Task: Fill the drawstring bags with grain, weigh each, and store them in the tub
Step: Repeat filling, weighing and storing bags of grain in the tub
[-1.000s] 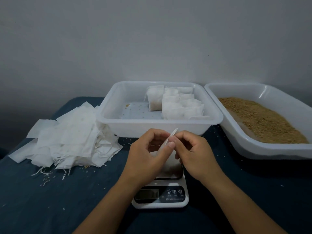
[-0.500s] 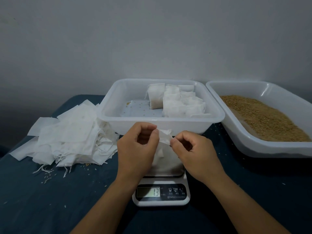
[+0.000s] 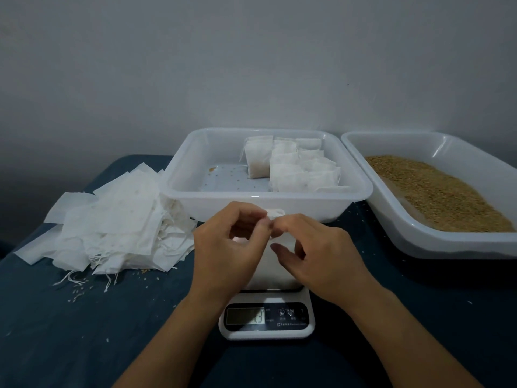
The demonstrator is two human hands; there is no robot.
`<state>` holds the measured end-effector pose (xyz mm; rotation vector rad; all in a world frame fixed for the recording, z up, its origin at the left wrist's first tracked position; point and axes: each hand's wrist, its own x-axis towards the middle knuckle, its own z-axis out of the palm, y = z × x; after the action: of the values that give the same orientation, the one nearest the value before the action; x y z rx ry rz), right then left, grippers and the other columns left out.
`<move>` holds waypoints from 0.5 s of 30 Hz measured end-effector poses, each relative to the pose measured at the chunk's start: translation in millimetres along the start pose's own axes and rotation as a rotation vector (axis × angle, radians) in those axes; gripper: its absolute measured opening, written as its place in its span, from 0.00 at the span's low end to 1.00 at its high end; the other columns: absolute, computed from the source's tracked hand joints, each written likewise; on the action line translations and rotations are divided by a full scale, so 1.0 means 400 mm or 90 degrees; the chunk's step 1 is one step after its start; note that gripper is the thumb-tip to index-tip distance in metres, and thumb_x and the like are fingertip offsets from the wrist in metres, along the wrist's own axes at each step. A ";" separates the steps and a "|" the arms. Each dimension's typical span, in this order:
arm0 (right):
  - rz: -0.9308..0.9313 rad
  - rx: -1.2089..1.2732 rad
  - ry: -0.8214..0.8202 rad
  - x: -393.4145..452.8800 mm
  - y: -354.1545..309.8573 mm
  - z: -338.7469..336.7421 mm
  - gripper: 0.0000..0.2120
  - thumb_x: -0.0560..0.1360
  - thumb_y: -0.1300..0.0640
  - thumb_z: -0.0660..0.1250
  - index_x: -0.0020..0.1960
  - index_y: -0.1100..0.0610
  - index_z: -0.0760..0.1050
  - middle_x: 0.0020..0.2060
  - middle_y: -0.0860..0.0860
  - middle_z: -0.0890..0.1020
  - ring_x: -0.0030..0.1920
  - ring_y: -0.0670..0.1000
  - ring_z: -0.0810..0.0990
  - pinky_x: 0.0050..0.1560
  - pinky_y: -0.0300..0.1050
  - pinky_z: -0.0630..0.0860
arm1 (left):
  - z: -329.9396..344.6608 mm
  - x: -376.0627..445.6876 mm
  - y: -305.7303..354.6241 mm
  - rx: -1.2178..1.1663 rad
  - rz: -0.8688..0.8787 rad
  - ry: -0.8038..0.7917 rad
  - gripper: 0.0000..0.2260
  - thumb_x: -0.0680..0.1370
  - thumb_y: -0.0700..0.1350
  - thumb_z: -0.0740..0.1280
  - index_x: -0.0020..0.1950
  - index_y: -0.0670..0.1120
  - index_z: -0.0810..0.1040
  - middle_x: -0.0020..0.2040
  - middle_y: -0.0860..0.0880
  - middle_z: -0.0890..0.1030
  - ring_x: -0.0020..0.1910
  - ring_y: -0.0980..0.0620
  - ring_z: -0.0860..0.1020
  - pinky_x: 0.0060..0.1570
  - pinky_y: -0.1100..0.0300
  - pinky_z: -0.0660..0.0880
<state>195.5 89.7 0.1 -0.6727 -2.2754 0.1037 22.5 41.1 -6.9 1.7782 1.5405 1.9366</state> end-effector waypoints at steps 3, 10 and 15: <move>-0.013 -0.003 -0.012 0.019 0.005 -0.002 0.09 0.76 0.56 0.76 0.55 0.54 0.82 0.50 0.45 0.84 0.34 0.42 0.73 0.33 0.47 0.79 | -0.003 0.002 0.011 -0.064 -0.039 -0.046 0.08 0.78 0.38 0.72 0.50 0.51 0.83 0.43 0.58 0.85 0.42 0.56 0.85 0.42 0.69 0.78; 0.001 0.083 -0.034 0.029 0.006 -0.028 0.03 0.77 0.56 0.75 0.49 0.54 0.83 0.48 0.44 0.79 0.38 0.33 0.72 0.37 0.33 0.67 | -0.045 0.018 0.008 -0.095 -0.122 -0.284 0.19 0.77 0.56 0.71 0.68 0.60 0.76 0.67 0.58 0.80 0.70 0.54 0.77 0.67 0.58 0.74; 0.081 0.292 -0.098 0.033 -0.001 -0.067 0.01 0.81 0.56 0.72 0.52 0.52 0.82 0.38 0.45 0.81 0.32 0.48 0.78 0.31 0.42 0.75 | -0.066 0.091 0.020 -0.210 -0.252 -0.519 0.24 0.78 0.50 0.73 0.74 0.55 0.73 0.64 0.49 0.82 0.64 0.47 0.81 0.64 0.42 0.79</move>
<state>205.9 92.6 28.0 -0.5757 -2.2350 0.7347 -5.7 45.2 28.8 1.6341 1.0846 0.9994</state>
